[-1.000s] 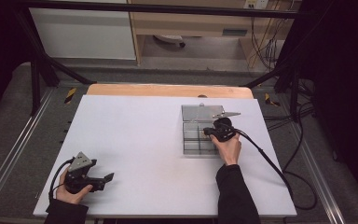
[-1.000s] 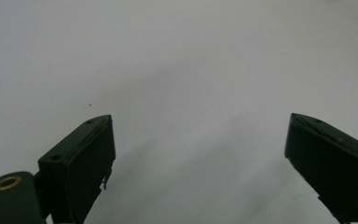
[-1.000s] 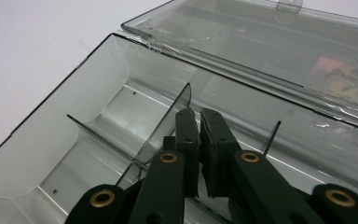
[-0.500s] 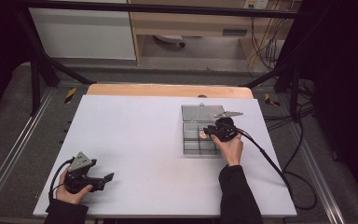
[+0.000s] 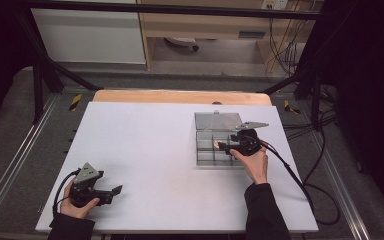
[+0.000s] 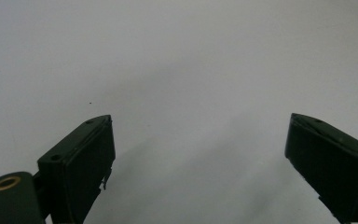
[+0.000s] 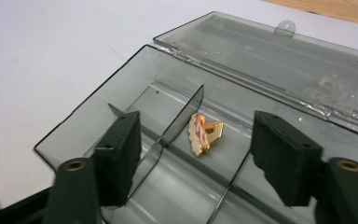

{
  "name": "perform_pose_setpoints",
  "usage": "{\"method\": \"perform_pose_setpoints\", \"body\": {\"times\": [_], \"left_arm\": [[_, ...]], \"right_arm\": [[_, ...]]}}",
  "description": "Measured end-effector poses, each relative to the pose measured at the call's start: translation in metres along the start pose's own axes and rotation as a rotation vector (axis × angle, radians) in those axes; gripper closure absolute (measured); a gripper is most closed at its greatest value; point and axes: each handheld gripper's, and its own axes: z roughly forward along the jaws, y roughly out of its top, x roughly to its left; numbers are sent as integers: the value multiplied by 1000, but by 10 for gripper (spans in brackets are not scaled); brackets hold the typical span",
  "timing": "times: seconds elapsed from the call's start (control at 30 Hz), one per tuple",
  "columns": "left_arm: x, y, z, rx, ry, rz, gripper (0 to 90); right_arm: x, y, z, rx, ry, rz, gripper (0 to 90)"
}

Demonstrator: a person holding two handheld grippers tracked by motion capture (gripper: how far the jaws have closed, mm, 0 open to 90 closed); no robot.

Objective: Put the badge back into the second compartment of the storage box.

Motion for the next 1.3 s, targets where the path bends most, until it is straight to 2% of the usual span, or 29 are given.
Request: {"method": "perform_pose_setpoints", "body": {"times": [0.17,0.43,0.63,0.9,1.03,1.3], "left_arm": [[0,0,1,3,0,-1,80],[0,0,2,11,2,0,70],[0,0,2,13,4,-1,58],[-1,0,2,14,6,-1,54],[-1,0,2,14,6,-1,53],[-1,0,2,16,6,-2,52]], "right_arm": [[1,-3,-13,-14,27,-7,160],[6,-11,-33,-31,67,-24,37],[8,-22,-48,-32,61,-40,8],[2,-48,-64,-32,66,-13,7],[0,-62,-68,-29,70,-14,7],[-6,-91,-68,13,73,-17,7]]}}
